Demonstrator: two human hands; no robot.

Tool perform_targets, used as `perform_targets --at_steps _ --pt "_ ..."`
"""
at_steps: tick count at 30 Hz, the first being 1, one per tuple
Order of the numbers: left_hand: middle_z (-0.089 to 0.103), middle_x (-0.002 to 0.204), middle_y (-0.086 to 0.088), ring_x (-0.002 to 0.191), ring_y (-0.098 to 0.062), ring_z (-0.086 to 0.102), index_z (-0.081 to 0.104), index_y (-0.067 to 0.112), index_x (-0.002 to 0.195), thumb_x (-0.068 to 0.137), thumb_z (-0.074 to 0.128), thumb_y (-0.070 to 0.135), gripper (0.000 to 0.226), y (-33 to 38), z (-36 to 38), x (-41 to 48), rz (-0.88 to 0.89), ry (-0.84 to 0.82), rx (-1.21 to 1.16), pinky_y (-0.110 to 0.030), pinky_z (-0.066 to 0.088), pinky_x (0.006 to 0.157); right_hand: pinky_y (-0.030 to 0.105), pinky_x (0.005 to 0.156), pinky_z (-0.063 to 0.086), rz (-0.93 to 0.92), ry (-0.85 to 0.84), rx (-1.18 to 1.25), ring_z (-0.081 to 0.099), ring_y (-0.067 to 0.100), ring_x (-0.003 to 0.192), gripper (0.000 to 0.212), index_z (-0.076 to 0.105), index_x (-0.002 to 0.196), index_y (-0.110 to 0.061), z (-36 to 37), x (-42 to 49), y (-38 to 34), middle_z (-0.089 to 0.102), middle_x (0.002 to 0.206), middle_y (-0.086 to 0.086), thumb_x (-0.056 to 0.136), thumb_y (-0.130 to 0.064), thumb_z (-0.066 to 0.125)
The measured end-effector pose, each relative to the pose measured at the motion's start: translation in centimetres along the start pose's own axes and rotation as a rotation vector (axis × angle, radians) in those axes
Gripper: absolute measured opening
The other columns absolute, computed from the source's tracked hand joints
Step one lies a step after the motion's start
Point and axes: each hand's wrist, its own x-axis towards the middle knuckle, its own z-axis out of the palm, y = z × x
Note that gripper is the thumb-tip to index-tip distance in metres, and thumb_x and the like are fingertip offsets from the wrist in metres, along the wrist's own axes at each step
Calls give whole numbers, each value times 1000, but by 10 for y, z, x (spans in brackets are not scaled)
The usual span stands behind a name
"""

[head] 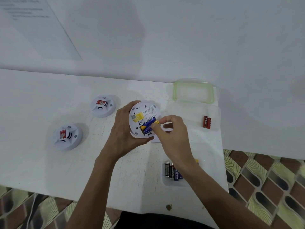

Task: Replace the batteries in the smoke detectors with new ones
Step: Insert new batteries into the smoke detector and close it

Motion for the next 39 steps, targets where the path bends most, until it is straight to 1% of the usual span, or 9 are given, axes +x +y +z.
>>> perform_targets --at_steps 3,9,13,16,18,21,29,34,39 --pt "26 132 18 122 2 30 24 33 131 59 40 94 96 -1 2 -3 2 39 8 -15 17 107 9 68 46 -62 -13 -8 57 8 90 15 54 87 -23 -1 -5 -1 59 95 -8 88 -20 69" --pt "35 128 21 118 19 33 32 41 133 67 60 78 81 7 4 -5 67 75 77 -9 25 103 22 68 55 -90 -32 128 65 7 80 13 58 85 -15 -10 -8 0 65 83 -6 87 -8 70" --pt "30 133 20 123 6 33 23 37 135 64 43 90 91 4 8 -11 34 41 75 -21 23 109 32 73 60 -41 -94 191 70 16 87 10 59 88 -8 -27 -10 5 69 91 5 87 -5 68" --pt "30 129 38 118 15 37 25 49 130 64 51 85 79 14 6 -14 42 70 47 -11 28 105 35 74 61 -8 -201 190 71 23 84 9 59 89 -7 -43 -16 10 70 90 9 88 -3 67" --pt "35 122 42 115 18 39 29 47 128 63 66 69 78 18 4 -17 82 108 71 -6 34 99 34 77 60 49 -278 106 71 22 81 8 60 90 -9 -52 -22 17 71 89 5 88 -5 68" --pt "37 120 38 113 14 42 31 41 128 58 72 58 83 12 3 -20 70 112 89 -21 41 98 32 78 60 151 -358 -103 71 16 78 9 60 89 -15 -60 -32 30 70 88 0 88 -11 68" --pt "37 118 36 112 22 38 24 51 123 58 69 58 79 17 8 -25 52 99 96 0 32 93 11 66 45 139 -377 -523 62 8 76 3 61 94 -18 -44 -42 61 67 90 -5 92 -18 63" --pt "32 119 52 113 21 38 24 63 121 57 68 61 78 21 7 -29 30 73 86 -3 31 92 10 66 49 91 -381 -571 62 5 77 7 63 97 -18 -48 -39 64 66 93 -6 95 -16 57" --pt "34 129 37 120 6 41 22 55 130 56 71 65 89 13 9 -37 -17 61 58 -19 37 99 11 68 50 -77 -337 -460 62 2 75 9 64 89 -22 -60 -30 43 66 83 -11 92 -14 61"
